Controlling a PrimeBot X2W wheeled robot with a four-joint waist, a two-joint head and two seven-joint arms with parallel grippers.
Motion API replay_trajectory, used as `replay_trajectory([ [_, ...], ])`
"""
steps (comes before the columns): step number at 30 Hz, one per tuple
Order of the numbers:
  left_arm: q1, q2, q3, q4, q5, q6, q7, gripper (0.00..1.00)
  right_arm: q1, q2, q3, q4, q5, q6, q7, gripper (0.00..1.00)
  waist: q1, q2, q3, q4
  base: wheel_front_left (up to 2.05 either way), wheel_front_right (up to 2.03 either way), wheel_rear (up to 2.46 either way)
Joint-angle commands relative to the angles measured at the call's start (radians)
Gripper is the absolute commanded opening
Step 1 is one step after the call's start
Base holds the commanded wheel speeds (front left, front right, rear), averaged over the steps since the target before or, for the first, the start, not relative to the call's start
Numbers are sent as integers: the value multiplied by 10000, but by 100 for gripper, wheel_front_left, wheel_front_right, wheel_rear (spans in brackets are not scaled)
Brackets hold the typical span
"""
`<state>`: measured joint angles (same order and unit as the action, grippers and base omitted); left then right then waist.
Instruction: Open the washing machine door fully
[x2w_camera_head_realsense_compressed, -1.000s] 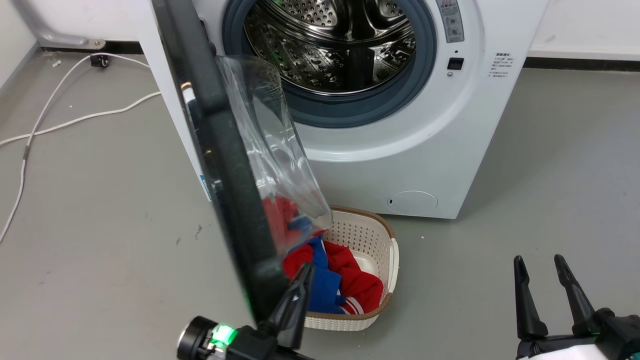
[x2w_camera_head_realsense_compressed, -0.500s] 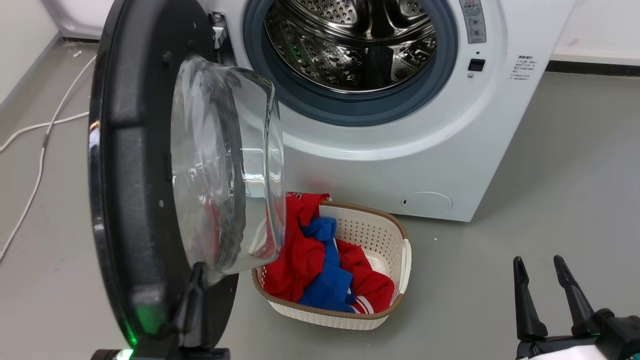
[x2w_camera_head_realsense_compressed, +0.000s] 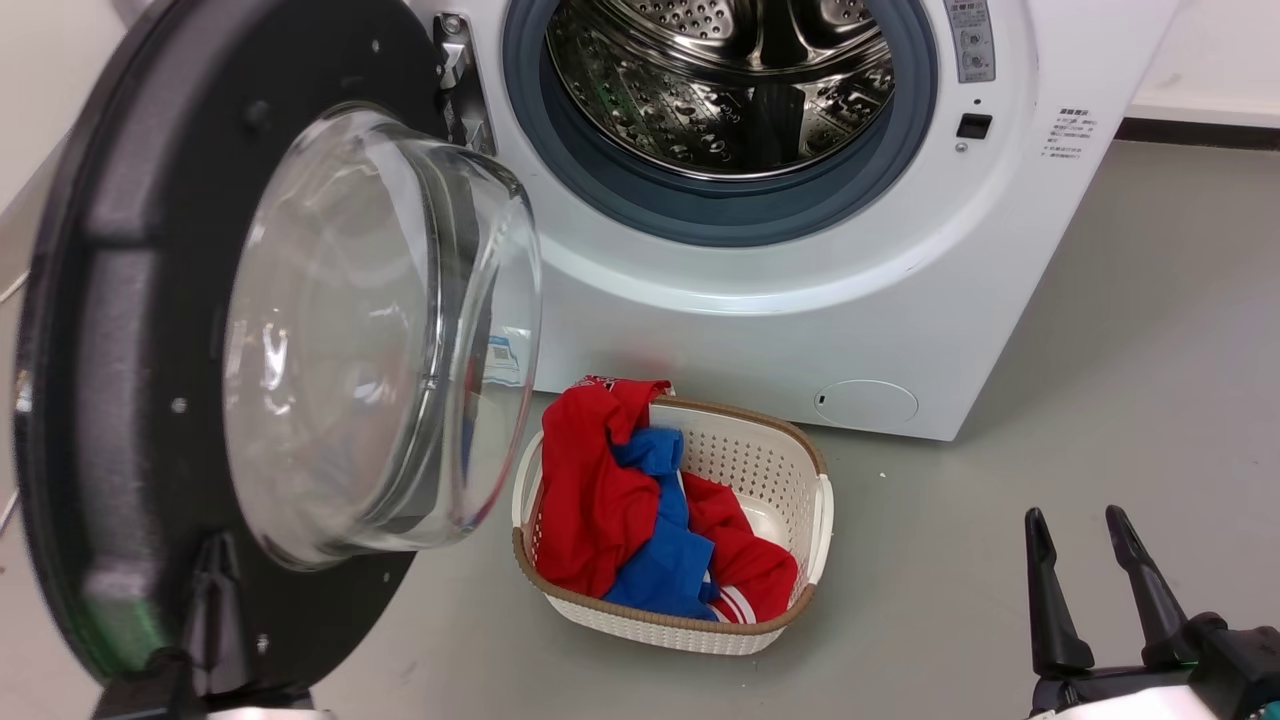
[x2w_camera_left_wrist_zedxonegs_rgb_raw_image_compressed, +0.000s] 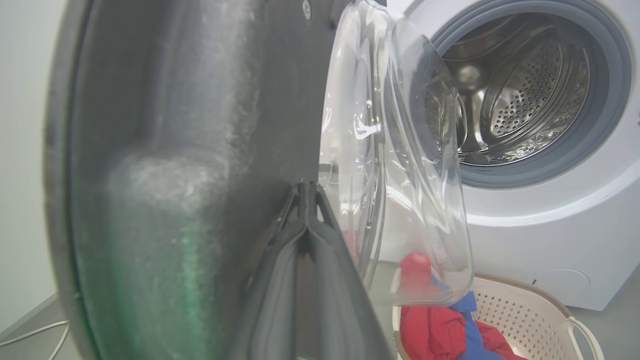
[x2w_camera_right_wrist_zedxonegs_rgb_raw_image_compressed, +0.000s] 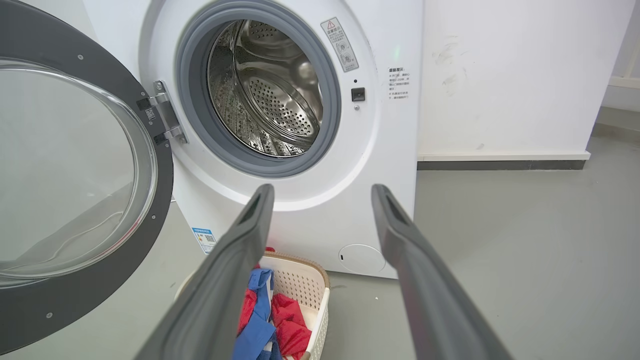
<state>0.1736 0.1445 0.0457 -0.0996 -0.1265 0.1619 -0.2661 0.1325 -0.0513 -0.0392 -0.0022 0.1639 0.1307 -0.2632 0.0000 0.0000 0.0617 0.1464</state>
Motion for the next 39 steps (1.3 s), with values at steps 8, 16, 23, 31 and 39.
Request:
replay_trajectory([
  [8, -378, 212, 1363, 576, -265, -77, 28, 0, -174, 25, -46, -51, -116, 1, -20, 100, 0, 0, 161, -110, 0, 0, 0],
  [16, -932, 474, 2471, 1169, -465, -277, 27, 0, -275, 25, -143, -143, -181, 1, -20, 100, 0, 0, 494, -72, 0, 0, 0],
  [23, -1605, 706, 3133, 1775, -709, -642, 27, 0, -415, 25, -143, -192, -269, 1, -20, 100, 0, 0, 813, -50, 0, 0, 0],
  [31, -2545, 1142, 3760, 2618, -772, -969, 28, 0, -591, 25, -221, -276, -440, 1, -20, 100, 0, 0, 1305, -101, 0, 0, 0],
  [39, -3542, 1745, 4456, 3897, -973, -1299, 28, 0, -852, 25, -255, -354, -558, 1, -20, 100, 0, 0, 1823, -231, 0, 0, 0],
])
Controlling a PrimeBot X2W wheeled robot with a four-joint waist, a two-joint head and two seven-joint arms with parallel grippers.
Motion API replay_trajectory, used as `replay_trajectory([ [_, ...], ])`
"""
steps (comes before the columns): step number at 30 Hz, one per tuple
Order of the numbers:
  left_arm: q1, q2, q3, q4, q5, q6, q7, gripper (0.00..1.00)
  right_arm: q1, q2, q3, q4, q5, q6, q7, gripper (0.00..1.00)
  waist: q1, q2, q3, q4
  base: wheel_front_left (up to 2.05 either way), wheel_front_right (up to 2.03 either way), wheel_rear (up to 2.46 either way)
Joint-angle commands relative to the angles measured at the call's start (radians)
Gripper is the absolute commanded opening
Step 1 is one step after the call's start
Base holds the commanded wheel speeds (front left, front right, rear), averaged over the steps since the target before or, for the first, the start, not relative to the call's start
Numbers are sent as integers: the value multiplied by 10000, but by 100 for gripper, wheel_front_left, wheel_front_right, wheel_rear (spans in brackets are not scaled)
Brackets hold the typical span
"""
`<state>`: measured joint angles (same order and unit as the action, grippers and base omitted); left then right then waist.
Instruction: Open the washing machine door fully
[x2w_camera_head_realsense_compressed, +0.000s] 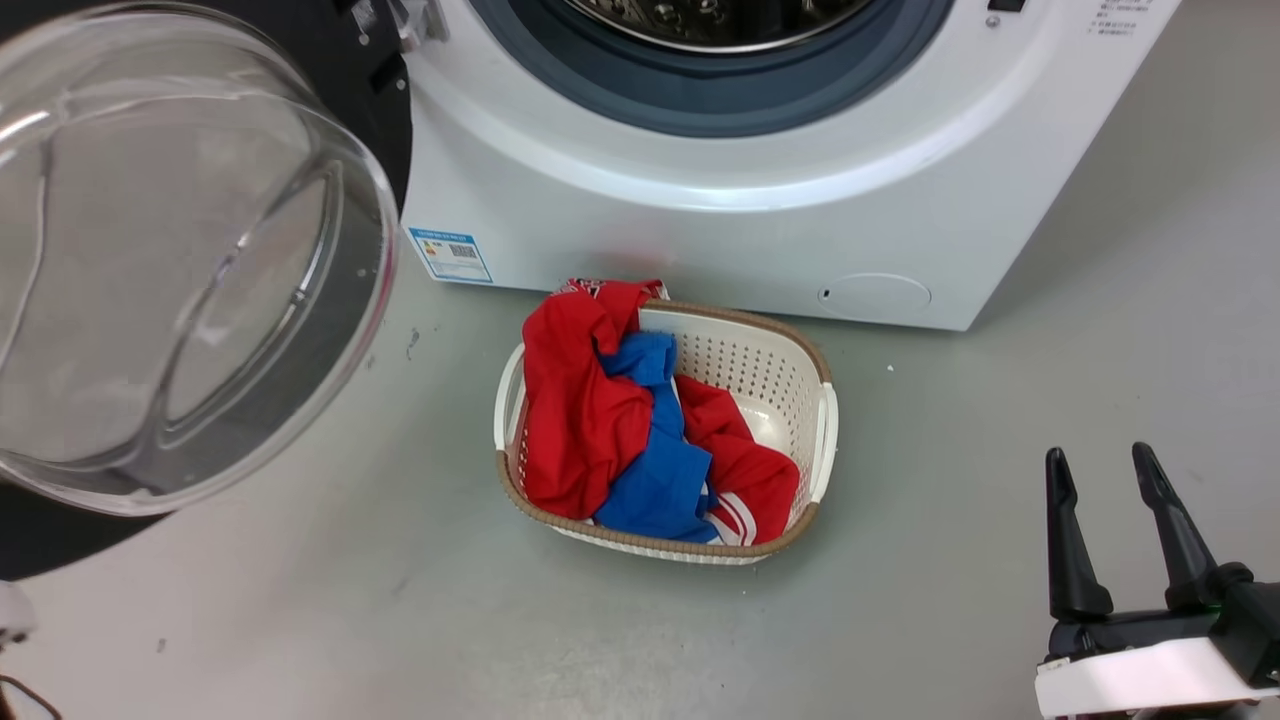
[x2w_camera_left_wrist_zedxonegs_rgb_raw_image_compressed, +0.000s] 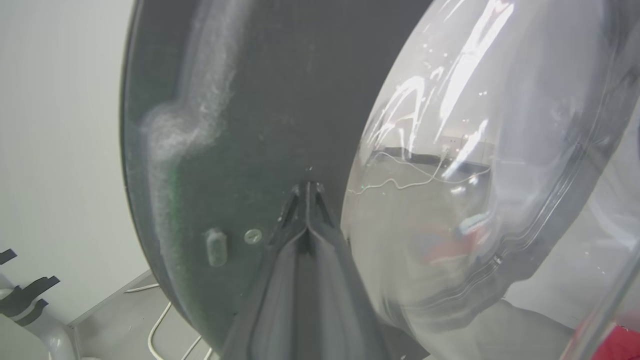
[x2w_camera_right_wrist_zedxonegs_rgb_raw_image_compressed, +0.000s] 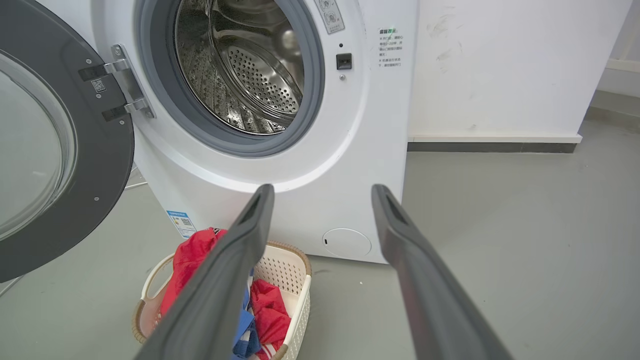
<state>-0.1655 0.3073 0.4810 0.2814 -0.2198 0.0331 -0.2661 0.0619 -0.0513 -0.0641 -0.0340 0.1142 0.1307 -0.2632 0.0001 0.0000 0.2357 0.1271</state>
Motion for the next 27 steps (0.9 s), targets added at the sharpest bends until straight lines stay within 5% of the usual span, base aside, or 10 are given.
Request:
replay_trajectory([
  [1, -272, 210, 188, 251, -44, -56, 28, 0, -165, 25, -13, -45, -77, 0, -20, 100, -1, 0, 142, -55, 0, 0, 0],
  [14, -1557, 782, 976, 2076, 162, -569, 29, 0, -315, 25, -132, -140, -164, 0, -20, 100, -1, 0, 575, -73, 0, 0, 0],
  [27, -1274, 411, 1456, 2058, 704, -1080, 26, 0, -155, 25, -166, 100, 44, 1, -20, 100, -1, 0, -177, -116, 0, 0, 0],
])
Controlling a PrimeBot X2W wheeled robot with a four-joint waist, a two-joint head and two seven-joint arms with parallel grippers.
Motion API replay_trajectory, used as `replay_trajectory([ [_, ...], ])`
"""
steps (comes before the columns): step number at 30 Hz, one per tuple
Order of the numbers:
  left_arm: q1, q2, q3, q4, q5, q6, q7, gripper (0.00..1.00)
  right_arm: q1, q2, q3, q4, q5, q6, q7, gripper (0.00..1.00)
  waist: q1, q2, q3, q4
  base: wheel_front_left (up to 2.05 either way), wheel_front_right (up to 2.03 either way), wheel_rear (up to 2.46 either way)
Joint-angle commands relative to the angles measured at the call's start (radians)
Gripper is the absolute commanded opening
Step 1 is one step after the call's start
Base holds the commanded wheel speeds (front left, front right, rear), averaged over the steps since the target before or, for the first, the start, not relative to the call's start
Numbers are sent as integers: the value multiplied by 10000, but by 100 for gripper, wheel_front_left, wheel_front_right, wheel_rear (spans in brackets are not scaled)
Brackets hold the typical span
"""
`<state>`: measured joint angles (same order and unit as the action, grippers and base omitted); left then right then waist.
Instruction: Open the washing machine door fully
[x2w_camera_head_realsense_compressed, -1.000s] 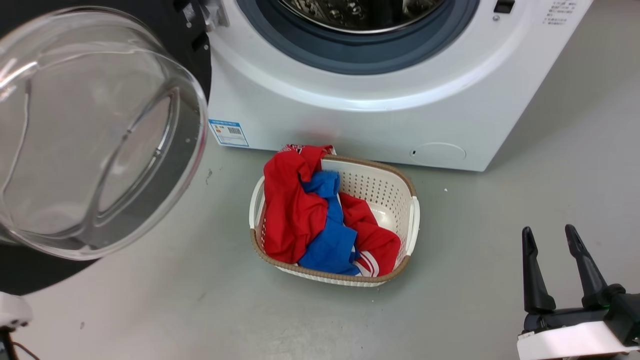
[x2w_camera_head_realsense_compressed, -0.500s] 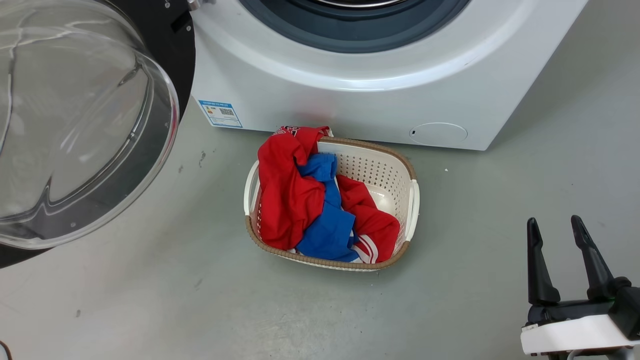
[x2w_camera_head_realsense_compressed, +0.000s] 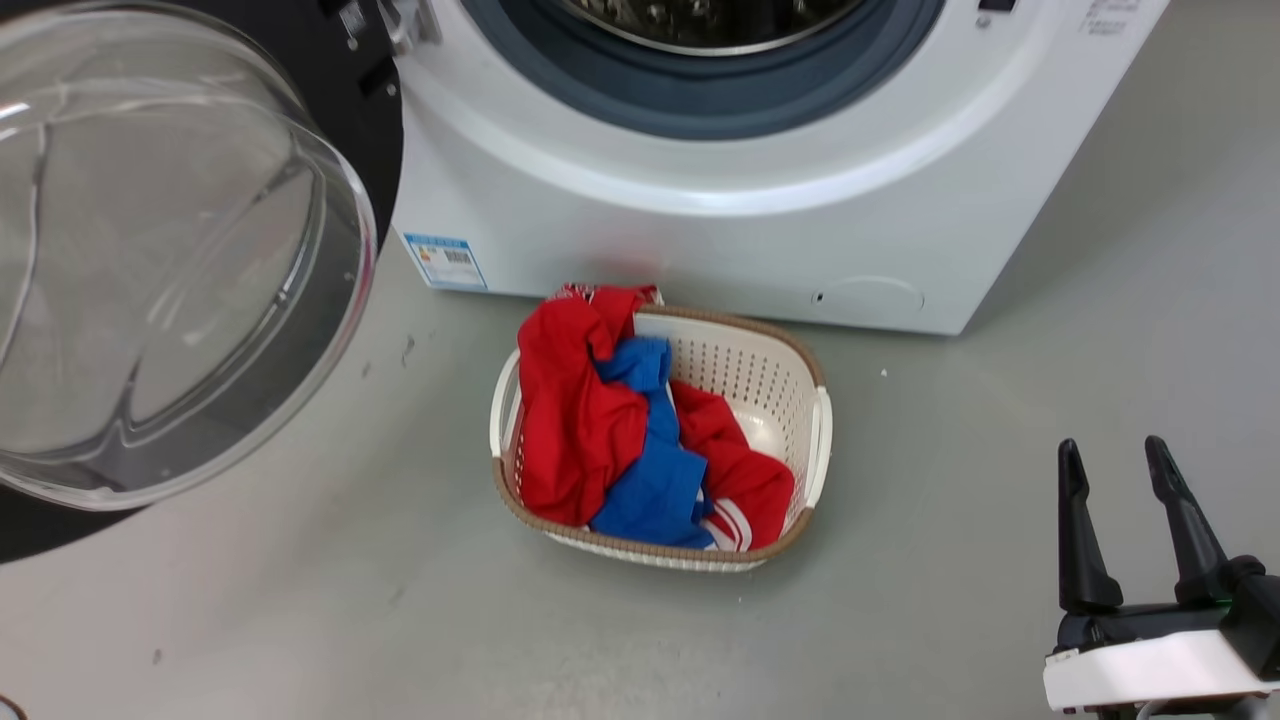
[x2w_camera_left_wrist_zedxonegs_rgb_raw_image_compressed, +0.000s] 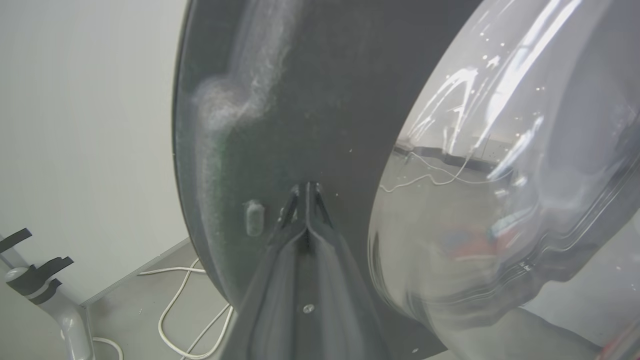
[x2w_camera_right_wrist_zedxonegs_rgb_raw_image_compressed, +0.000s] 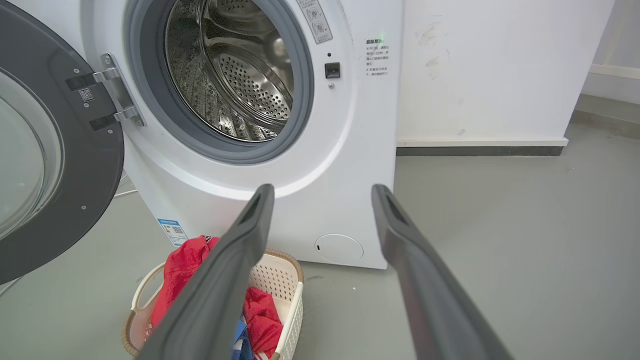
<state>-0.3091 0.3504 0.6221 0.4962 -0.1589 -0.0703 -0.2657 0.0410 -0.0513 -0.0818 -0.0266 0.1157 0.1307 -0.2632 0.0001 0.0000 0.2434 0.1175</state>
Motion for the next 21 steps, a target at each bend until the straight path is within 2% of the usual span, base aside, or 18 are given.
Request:
replay_trajectory([
  [1, 236, -90, 51, -209, 153, -97, 22, 0, 88, 25, 8, 34, 51, 1, -20, 100, -1, 0, -382, -30, 0, 0, 0],
  [11, 859, -945, -419, -2406, 587, -480, 22, 0, 474, 23, -131, -129, 207, 1, -20, 100, -1, 0, -1465, -126, 0, 0, 0],
  [21, 1547, -1882, -2178, -4778, 1228, -577, 22, 0, 782, 23, -181, -302, 313, 1, -20, 100, -1, 0, -2079, -324, 0, 0, 0],
])
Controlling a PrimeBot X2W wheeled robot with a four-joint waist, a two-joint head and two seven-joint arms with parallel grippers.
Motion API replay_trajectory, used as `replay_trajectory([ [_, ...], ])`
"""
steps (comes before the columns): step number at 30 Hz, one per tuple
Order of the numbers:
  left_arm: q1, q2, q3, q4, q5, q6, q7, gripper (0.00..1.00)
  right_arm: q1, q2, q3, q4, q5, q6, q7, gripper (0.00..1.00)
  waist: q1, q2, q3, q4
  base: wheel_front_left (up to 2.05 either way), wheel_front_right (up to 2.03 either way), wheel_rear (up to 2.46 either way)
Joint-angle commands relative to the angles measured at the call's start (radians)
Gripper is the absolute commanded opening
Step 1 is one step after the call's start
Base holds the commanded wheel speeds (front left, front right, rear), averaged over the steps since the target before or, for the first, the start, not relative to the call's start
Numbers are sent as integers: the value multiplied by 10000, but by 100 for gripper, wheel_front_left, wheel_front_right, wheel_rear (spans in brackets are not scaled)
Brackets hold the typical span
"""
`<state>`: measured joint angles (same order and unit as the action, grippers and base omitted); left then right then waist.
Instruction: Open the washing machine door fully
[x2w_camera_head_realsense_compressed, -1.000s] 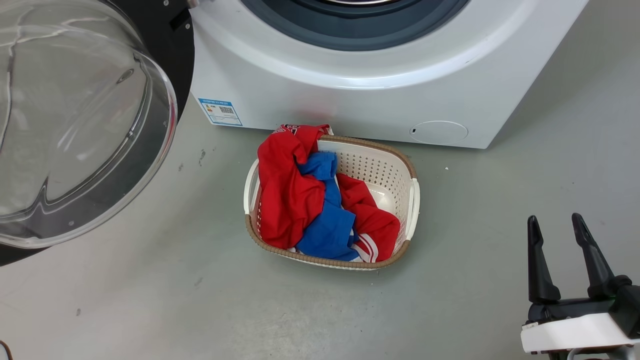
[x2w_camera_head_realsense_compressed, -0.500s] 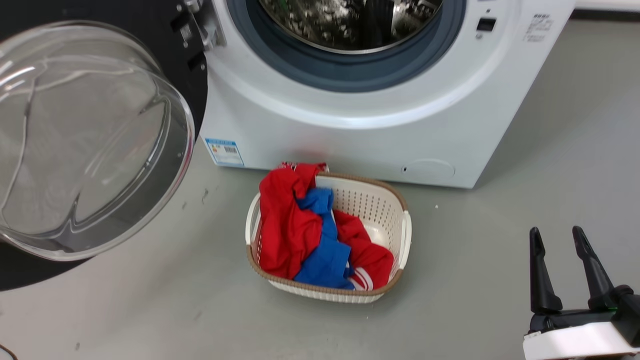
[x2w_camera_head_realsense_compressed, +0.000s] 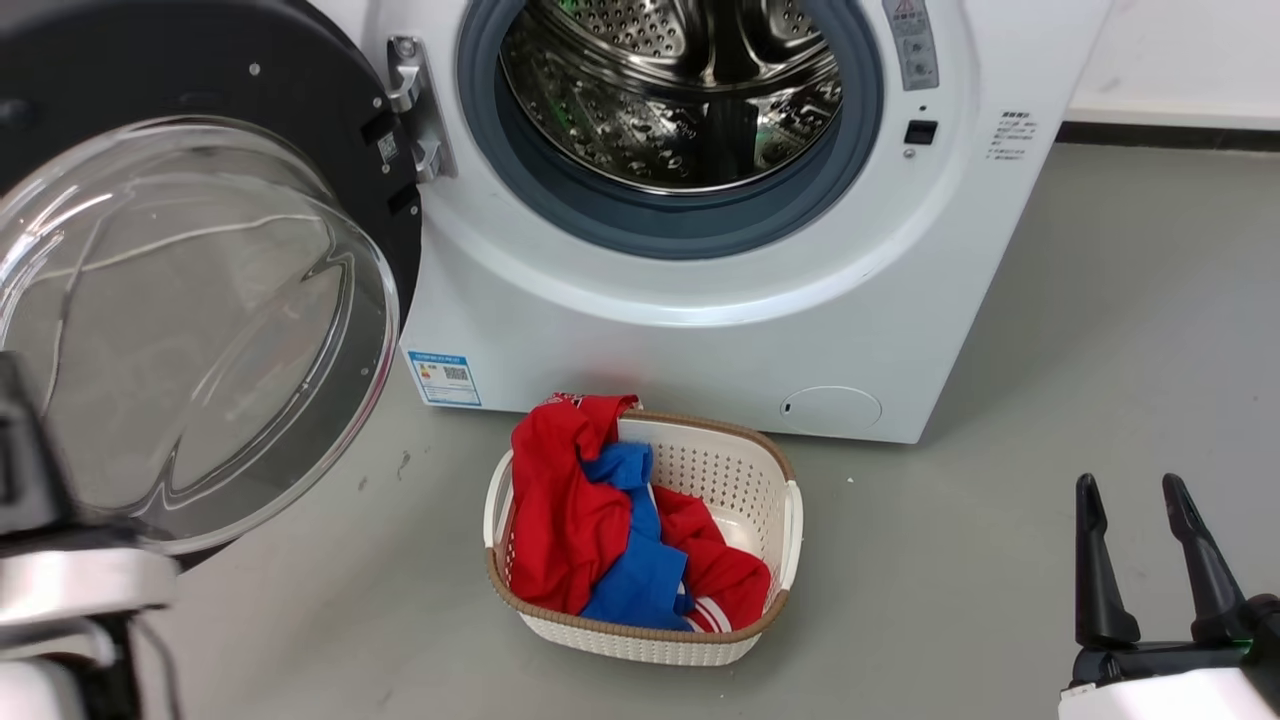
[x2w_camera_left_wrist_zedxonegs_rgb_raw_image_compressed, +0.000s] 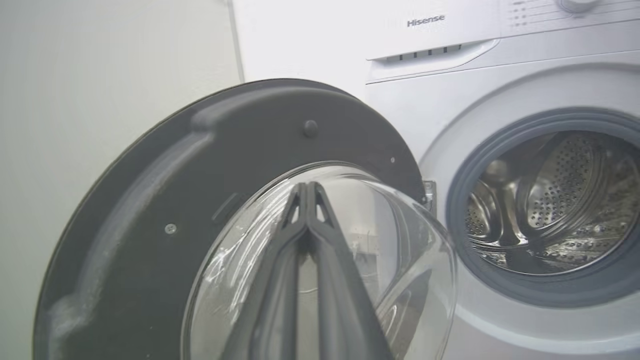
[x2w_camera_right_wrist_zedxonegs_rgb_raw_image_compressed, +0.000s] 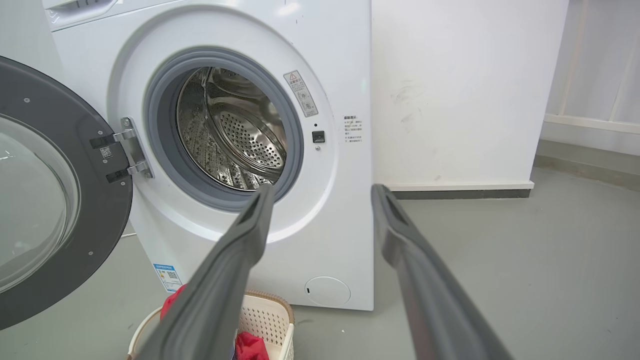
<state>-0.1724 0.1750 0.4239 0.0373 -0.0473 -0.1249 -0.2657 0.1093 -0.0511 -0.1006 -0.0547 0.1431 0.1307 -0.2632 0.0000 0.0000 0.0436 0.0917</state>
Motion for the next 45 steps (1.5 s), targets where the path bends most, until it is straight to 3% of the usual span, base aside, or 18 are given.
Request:
replay_trajectory([
  [1, 281, -220, -437, -361, 191, -32, 22, 0, 118, 21, 18, -9, 49, 1, -20, 100, 0, 0, -124, -95, 0, 0, 0],
  [2, 406, -323, -649, -530, 280, -27, 22, 0, 141, 20, 24, 2, 58, 0, -20, 100, 0, 0, -176, -132, 0, 0, 0],
  [4, 644, -515, -1041, -790, 425, -16, 22, 49, 190, 20, 15, 13, 68, 0, -19, 100, 0, 0, -270, -198, 0, 0, 0],
  [5, 768, -600, -1231, -890, 512, -11, 22, 100, 216, 20, 16, 12, 78, 1, -20, 100, 0, 0, -315, -234, 0, 0, 0],
  [12, 1359, -1000, -2322, -1102, 651, 56, 22, 100, 372, 20, 11, -48, 128, 1, -20, 100, 0, 0, -431, -448, 0, 0, 0],
  [27, 2109, -1222, -3708, -195, 152, 565, 22, 100, 597, 20, 179, -96, 245, 1, -20, 100, 0, 0, -451, -771, 0, 0, 0],
  [45, 2510, -1243, -4222, 644, -291, 1119, 22, 100, 819, 20, 325, 206, 235, 1, -20, 100, 0, 0, -395, -813, 0, 0, 0],
])
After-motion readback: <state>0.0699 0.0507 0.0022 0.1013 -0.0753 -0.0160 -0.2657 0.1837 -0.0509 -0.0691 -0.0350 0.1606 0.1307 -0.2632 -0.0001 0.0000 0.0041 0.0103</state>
